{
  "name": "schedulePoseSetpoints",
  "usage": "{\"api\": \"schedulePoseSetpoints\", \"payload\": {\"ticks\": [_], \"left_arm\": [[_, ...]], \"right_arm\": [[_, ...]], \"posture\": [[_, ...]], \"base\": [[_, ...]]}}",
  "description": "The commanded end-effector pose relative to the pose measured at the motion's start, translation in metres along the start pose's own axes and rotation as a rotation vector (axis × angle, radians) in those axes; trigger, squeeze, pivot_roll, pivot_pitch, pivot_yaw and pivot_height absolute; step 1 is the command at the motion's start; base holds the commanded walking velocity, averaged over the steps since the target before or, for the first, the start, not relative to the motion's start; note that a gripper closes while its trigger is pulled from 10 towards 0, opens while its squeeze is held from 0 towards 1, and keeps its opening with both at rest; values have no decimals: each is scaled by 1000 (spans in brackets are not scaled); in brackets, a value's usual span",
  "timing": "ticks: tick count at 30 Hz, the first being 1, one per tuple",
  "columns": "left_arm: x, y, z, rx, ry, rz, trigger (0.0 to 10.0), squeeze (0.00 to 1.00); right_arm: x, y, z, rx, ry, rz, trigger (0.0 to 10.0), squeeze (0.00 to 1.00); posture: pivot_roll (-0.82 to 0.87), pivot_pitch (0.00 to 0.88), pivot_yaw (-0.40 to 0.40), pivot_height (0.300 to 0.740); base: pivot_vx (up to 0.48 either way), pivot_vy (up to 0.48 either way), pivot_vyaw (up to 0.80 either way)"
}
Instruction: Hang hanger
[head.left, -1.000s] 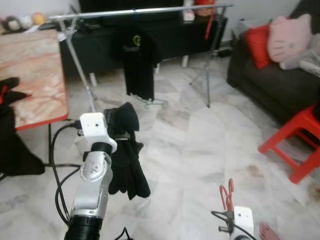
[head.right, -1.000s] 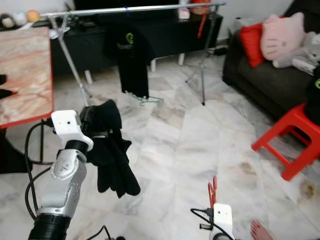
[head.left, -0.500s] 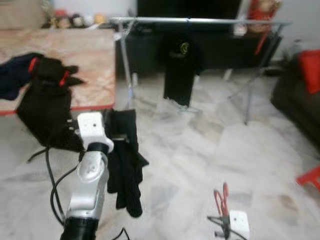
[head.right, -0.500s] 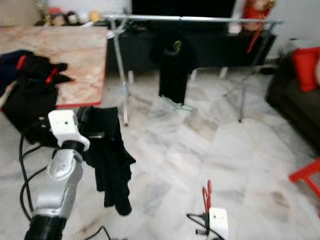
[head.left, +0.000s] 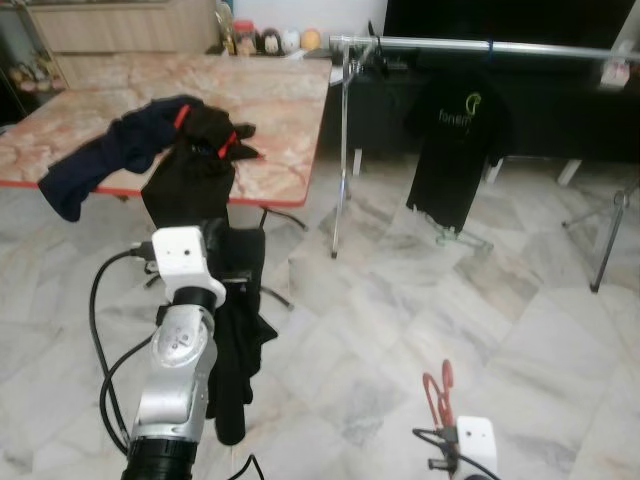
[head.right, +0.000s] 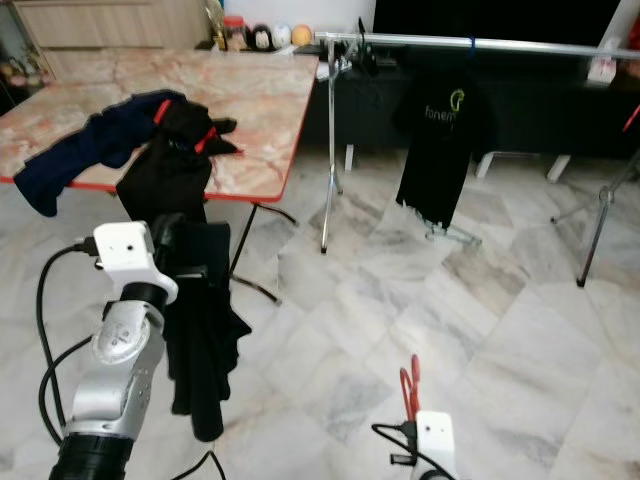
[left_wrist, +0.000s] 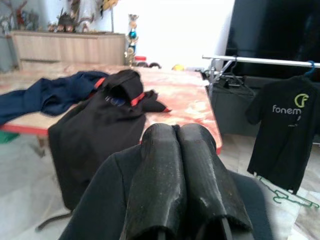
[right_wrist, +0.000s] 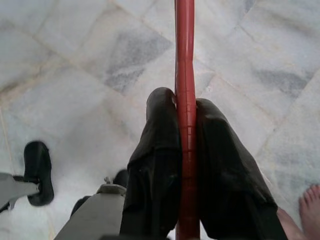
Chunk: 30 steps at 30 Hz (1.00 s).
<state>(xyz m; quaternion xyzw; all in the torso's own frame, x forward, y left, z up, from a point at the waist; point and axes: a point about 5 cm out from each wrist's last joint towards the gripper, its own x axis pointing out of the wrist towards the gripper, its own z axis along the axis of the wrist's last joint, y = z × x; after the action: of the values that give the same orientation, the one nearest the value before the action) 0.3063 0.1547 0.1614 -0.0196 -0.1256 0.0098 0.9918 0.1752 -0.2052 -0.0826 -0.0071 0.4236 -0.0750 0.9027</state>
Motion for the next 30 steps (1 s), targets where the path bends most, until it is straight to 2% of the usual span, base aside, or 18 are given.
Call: {"api": "schedulePoseSetpoints", "payload": {"ticks": [1,12,20,30], "left_arm": [[2,2,9,9,-31,-2,10000,0],[4,8,12,23,-39,4,10000,0],[15,18,26,43,-84,29,10000,0],[20,18,37,45,-124,27,10000,0]], "right_arm": [[0,3,1,3,-4,13,10000,0],[1,3,2,-4,-5,30,10000,0],[1,4,3,-15,-8,44,10000,0],[1,4,4,-18,-7,56,10000,0]], "posture": [[14,34,-45,740],[17,42,-48,740],[21,44,-51,740],[18,45,-50,740]], "base": [[0,0,0],[0,0,0],[0,0,0],[0,0,0]]}}
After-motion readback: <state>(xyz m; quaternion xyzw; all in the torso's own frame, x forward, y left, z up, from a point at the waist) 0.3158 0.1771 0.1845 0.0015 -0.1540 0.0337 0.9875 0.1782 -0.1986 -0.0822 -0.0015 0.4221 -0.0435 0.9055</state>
